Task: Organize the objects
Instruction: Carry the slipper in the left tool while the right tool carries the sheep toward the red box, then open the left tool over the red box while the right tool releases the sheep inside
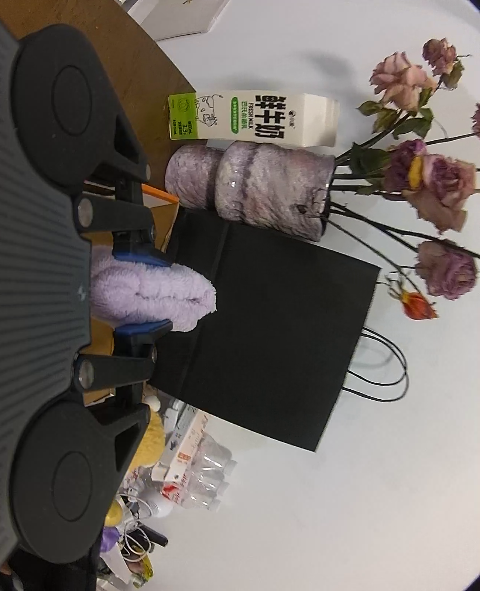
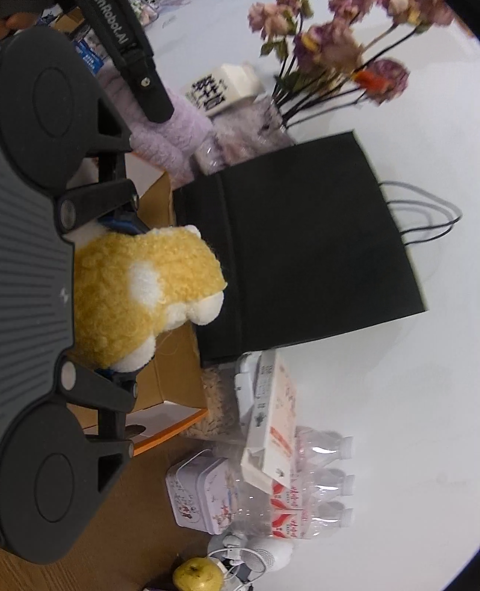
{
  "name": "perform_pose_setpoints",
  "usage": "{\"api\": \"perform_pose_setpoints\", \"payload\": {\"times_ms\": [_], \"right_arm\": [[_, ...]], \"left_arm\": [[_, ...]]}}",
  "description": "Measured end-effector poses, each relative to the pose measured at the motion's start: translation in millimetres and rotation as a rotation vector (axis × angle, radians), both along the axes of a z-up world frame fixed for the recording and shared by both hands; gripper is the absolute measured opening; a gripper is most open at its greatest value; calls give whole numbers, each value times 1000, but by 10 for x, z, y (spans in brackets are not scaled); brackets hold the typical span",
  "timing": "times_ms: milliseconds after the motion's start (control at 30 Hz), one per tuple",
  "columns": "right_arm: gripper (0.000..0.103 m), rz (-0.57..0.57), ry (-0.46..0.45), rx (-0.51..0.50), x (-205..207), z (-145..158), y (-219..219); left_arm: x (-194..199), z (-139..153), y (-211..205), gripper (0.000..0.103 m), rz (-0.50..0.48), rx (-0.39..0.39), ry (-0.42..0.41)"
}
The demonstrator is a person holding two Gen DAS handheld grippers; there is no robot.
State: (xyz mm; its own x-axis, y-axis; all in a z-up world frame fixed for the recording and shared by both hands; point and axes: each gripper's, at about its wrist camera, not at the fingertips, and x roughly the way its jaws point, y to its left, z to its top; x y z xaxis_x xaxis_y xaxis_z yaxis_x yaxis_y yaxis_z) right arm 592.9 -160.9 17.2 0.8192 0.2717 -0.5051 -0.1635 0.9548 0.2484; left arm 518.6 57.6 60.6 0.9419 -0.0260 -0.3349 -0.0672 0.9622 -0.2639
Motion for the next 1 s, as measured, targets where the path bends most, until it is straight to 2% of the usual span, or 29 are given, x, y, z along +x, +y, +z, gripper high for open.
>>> {"api": "perform_pose_setpoints", "payload": {"times_ms": [267,367,433,467,500,533,600,700,1000], "right_arm": [[60,-41,57,-33,228,-191,49],[60,-43,62,-29,247,-221,57],[64,-45,74,-34,261,-242,65],[65,-45,84,-40,266,-254,70],[70,-50,90,-46,264,-263,67],[85,-53,92,-50,257,-270,60],[97,-71,80,-60,223,-270,33],[103,-96,70,-68,188,-255,-32],[103,-98,63,-50,101,-252,-148]], "left_arm": [[164,-119,-28,31,-6,26,35],[159,-130,-60,34,-12,38,41],[144,-126,-84,40,-15,51,37],[136,-122,-94,44,-14,59,33],[124,-119,-104,57,-12,67,27],[116,-112,-110,80,-5,72,22],[83,-100,-115,102,14,77,-1],[36,-70,-109,103,35,70,-23],[-28,-34,-88,103,52,69,-32]]}}
